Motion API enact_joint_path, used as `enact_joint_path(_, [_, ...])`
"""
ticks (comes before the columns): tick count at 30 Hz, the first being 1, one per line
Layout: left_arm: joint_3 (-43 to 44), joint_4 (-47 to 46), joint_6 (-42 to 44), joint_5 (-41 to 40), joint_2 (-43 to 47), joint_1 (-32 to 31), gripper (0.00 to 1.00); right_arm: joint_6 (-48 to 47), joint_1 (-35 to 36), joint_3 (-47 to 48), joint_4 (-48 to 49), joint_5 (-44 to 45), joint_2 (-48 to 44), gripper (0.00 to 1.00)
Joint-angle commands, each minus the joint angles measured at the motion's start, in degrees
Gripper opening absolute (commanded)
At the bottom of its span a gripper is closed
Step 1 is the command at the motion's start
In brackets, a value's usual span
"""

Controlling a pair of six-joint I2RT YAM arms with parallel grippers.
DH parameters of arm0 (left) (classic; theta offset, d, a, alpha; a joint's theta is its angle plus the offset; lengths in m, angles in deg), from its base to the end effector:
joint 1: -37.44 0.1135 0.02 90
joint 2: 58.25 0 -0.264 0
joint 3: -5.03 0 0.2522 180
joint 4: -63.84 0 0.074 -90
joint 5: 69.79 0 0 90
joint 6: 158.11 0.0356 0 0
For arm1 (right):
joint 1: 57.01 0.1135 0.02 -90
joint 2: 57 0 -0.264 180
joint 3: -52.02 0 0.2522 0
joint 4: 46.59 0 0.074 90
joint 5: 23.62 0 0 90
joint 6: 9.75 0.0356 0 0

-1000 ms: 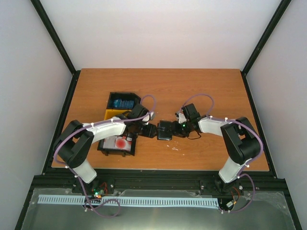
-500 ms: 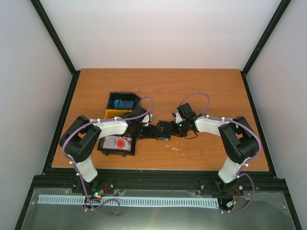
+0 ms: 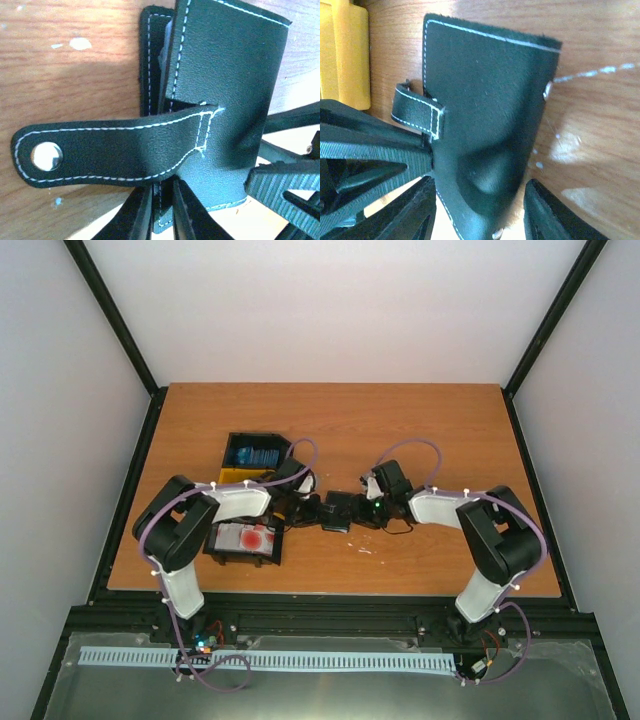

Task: Put the credit cards into the card holder
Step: Close the card holder at the center of the board.

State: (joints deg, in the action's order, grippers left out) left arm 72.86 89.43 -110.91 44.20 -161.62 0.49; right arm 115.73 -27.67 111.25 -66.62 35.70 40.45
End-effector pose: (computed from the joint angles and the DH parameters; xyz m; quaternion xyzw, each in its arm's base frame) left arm 0.2612 -0.2146 0.1305 0.0034 0.9487 -0.3108 0.0581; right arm 0.2591 0.1665 0.1303 -0.0226 0.9301 0.3562 0.0863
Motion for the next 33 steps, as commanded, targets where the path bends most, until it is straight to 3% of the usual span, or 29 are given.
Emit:
enact_joint_path(1, [-1.36,3.92,-0.53,-3.81,-3.12,0.43,0.09,4.88,0.24,-4.04,2.48,2.10,-2.13,0.50])
enact_joint_path(7, [-3.96,3.16,0.81,-4.28,-2.88,0.73,0.05,4.66,-0.34,-5.18,-0.48,10.07,-4.76,0.53])
enact_joint_path(14, [-6.24,-0.02,2.41,0.22,-3.79,2.35,0.05,0.87,0.77,-0.41,-0.69,-1.54,5.85,0.52])
enact_joint_path(25, [-6.94,-4.45,8.66,5.44,1.09,2.50,0.13,6.24,1.03,-4.82,10.91,0.34,0.19,0.03])
enact_joint_path(29, [-5.83,-4.21,9.89,5.62,4.06,2.73,0.22,6.50,0.65,-4.98,12.09,-0.04,-2.07,0.03])
enact_joint_path(33, [-7.43,-5.01,9.44,5.09,11.24,3.86,0.41,5.65,-0.96,-5.59,12.07,-1.05,-5.96,0.03])
